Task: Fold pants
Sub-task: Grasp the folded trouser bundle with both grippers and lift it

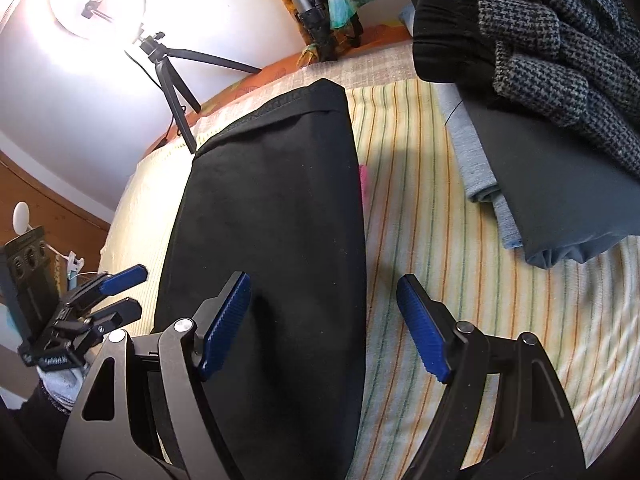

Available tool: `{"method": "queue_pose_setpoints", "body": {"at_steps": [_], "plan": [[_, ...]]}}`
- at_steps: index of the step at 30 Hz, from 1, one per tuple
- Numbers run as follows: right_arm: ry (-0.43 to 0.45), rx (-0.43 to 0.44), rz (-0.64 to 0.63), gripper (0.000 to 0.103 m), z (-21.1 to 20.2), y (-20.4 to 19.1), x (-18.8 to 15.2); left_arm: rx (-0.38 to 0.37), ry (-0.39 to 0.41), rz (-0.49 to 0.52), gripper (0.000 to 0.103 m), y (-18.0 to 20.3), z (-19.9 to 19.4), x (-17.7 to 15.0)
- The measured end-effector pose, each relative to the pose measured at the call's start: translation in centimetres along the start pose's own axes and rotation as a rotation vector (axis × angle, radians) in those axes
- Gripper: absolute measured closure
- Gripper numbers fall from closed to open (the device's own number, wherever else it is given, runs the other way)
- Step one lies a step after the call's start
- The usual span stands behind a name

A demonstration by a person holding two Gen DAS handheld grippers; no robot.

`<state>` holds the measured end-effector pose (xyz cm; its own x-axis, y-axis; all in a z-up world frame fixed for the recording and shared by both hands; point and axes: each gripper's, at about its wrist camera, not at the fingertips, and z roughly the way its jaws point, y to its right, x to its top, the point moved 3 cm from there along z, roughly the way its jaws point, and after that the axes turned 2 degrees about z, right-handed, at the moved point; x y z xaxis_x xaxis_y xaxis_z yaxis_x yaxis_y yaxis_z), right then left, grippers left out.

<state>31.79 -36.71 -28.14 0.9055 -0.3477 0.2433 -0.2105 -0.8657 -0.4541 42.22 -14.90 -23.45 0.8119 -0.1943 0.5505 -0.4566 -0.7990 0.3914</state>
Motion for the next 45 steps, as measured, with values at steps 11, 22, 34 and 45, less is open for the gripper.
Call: {"method": "queue_pose_setpoints", "body": {"at_steps": [11,22,34,45], "plan": [[-0.040,0.209,0.039,0.039,0.7,0.5,-0.2,-0.164,-0.052,-0.132,0.040,-0.6,2.9,-0.6],[-0.009,0.184,-0.003,0.075,1.1,-1.8,-0.7,-0.102,0.007,-0.092,0.063,0.0,3.4,-0.1],[0.087,0.073,-0.125,0.082,-2.0,-5.2,-0.7,-0.075,0.085,-0.051,0.087,0.6,0.9,0.7],[0.204,-0.004,-0.205,0.082,-6.7,-7.5,-0.3,-0.065,0.194,0.058,0.087,4.0,-2.2,3.0]]}}
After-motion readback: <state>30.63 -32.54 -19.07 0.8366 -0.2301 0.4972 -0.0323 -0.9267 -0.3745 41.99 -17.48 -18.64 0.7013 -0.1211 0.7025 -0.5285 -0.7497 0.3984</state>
